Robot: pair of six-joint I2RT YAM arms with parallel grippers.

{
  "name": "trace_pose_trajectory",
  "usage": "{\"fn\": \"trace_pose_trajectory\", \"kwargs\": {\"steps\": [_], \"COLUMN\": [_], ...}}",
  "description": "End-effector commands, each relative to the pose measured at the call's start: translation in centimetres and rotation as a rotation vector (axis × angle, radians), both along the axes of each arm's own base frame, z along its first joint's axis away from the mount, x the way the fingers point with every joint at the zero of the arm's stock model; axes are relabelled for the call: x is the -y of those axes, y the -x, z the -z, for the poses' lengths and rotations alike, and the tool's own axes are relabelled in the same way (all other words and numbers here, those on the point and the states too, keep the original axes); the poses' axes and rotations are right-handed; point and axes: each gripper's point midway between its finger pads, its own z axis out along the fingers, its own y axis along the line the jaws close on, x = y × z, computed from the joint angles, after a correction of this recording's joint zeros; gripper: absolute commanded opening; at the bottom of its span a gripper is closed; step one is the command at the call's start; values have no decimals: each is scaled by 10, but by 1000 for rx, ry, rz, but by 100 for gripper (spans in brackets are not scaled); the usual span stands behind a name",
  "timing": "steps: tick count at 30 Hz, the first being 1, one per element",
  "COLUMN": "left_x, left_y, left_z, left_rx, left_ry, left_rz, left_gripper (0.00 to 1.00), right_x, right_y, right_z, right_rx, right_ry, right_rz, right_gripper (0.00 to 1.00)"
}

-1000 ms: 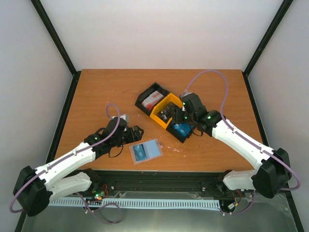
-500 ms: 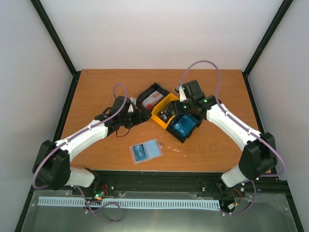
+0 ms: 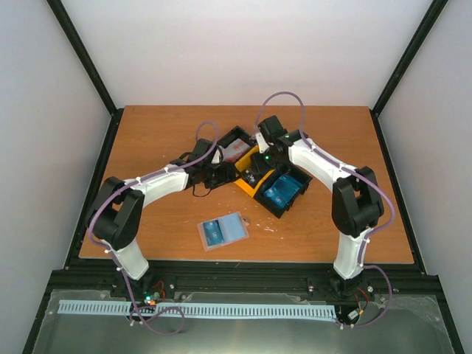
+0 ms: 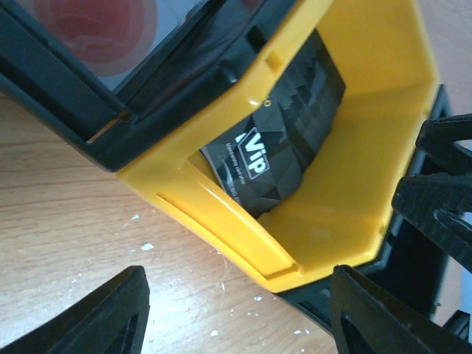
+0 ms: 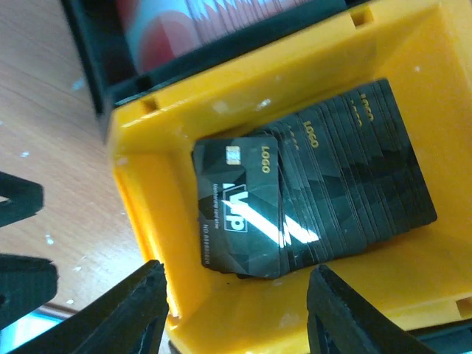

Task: Put the credit cards into the card holder
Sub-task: Pick up the credit card from the storage box.

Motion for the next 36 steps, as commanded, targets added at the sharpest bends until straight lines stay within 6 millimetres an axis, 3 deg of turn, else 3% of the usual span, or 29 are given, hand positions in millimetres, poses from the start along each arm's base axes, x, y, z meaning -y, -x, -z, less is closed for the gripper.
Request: {"fn": "trace_pose_trajectory", "kwargs": {"steps": [1,7,16,18,22,30,36], "left_x": [4,4,-2,-1,-1,0,0], "left_y": [-17,-28,-40,-39,-36,-36,-35], "left_z": [-5,8,19,22,27,32,37], "left_rx": [69,59,40,33,28,18,8], "left_ry": [-32,-42,-32,-27,-35,-35,-38], "left_rz": [39,44,37,53,63,72,73], "left_gripper": [66,61,47,44,43,43,43], "right_x": [0,-5,-17,-21,-22,-19,-31], "right_y": [-4,-16,-26,-24,-23,-20,-10], "right_z": [11,41,61,67,75,86,86], "right_rx": [-37,-83,-116,-132,-152,-174,-222], "right_ry": [86,196,266,268,282,319,252], "right_rz": [-20,8,2,-11,-14,-11,-49], "right_gripper": [50,44,44,39,37,44,39]}}
